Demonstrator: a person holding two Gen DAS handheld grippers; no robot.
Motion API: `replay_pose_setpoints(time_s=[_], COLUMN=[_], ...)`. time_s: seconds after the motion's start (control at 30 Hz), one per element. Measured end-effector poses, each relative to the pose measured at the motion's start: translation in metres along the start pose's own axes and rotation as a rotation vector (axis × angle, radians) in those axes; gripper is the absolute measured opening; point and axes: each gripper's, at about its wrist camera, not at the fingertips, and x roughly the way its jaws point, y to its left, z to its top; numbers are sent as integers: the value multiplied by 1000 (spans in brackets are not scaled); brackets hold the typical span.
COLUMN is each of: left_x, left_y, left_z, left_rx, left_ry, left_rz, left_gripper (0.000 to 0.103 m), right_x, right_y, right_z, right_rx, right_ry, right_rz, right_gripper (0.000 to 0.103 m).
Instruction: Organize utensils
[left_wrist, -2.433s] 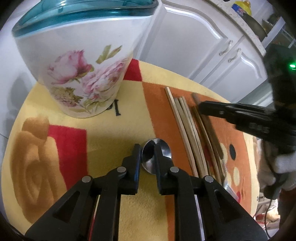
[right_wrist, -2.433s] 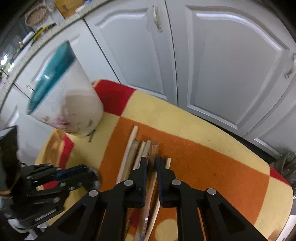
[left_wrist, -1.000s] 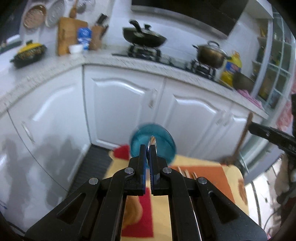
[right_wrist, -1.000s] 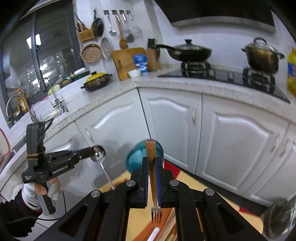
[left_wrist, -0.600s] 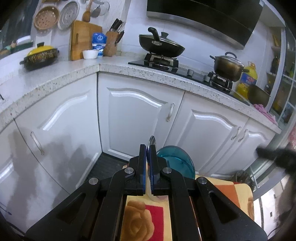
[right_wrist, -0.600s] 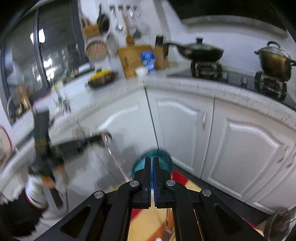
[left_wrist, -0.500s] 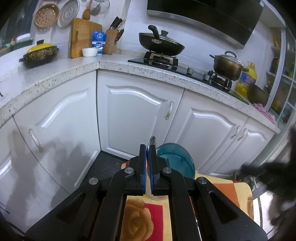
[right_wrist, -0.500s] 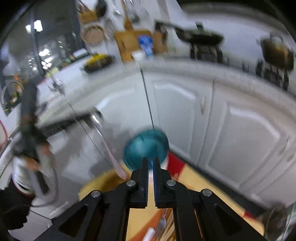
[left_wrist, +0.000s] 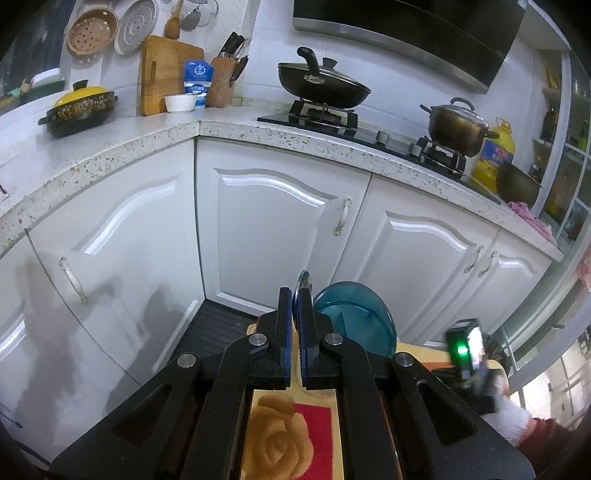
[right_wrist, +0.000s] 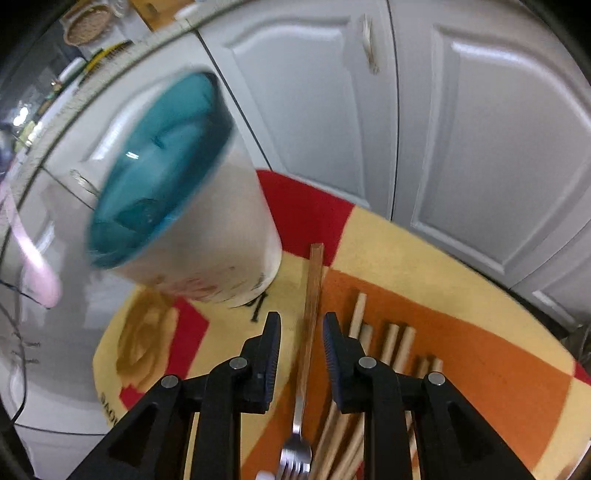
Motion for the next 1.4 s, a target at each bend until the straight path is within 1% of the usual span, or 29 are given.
replay_pose_setpoints(time_s=[0.03,0.07,0.1,0.13,0.2,0.27,0.43,0.47,0.6,0.73,0.77,0.87,0.93,1.03,1.2,1.27,1.4], left_x=[1,2,2,2,2,3,5,5,8,13,14,21,26,34,46,50,62], left_y=[1,2,2,2,2,2,4,4,1,0,-1,-4,-5,-7,-12,-15,-22], left_z=[1,1,2,2,3,5,9,11,16,20,20,23,24,24,24,23,19], left_rx=[-4,-6,-6,-4,5,4,-3,-2,6,7,8,18,25,29,58,69,102], left_ry=[1,1,-1,-4,-14,-25,-53,-58,-83,-93,-93,-91,-85,-76,-78,-74,-67], left_rz=[4,6,12,17,31,41,72,78,104,124,127,145,153,164,188,194,213], left_gripper=[1,2,2,2,2,2,2,2,2,2,2,2,2,2,2,2,2], right_x=[13,22,23,23,19,3,-72,-93,-147,-192,-197,-218,-222,-224,-223,-220,-202], right_y=[-2,-4,-4,-2,-1,-3,-12,-13,-11,0,4,29,36,42,53,59,65], right_z=[2,2,2,2,0,-5,-18,-21,-24,-14,-13,8,21,31,46,54,70], right_rx=[12,25,20,3,-1,2,22,22,7,-34,-44,-95,-120,-150,-177,-188,-189], right_ry=[25,44,18,15,25,0,-134,-171,-279,-359,-373,-419,-436,-440,-448,-455,-453], right_rz=[-28,-30,-26,-33,-25,-4,72,88,109,125,124,122,112,96,105,96,56], right_gripper=[22,22,17,9,9,9,8,8,8,8,8,8,8,8,8,8,8])
